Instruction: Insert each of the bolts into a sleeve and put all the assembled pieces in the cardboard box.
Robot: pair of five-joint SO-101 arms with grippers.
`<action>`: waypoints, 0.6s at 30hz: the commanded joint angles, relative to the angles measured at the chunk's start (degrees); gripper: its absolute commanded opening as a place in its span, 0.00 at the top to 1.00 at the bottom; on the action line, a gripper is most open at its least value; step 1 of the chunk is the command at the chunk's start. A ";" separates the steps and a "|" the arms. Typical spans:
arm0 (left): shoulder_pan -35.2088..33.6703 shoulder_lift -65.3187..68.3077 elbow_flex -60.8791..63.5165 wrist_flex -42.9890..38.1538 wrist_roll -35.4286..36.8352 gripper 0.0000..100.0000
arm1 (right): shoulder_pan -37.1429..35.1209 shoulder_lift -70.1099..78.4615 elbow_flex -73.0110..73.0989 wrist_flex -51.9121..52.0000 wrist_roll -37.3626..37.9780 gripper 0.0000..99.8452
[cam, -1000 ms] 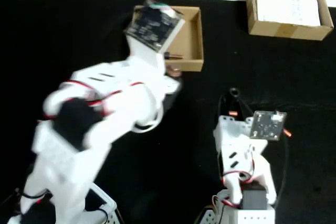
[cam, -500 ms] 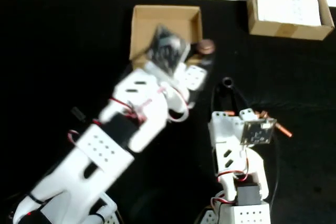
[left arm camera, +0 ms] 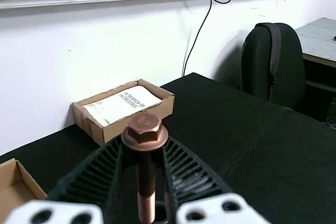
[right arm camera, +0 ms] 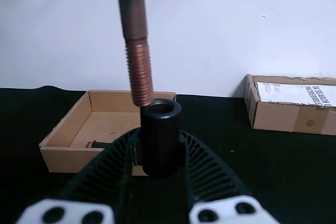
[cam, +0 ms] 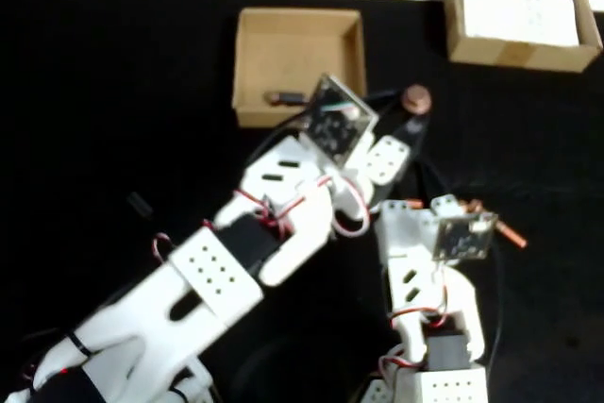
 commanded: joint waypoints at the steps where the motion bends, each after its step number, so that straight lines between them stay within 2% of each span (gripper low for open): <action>1: 1.45 1.01 -4.00 -1.32 -0.18 0.99 | -0.66 -0.48 1.10 -1.19 0.44 0.99; 10: 2.77 4.09 -7.87 -0.70 -0.18 0.99 | -0.57 -0.48 1.10 -1.19 0.62 0.99; 18: 2.33 3.91 -7.60 8.35 -0.18 0.99 | -0.57 -0.48 1.10 -1.19 0.62 0.99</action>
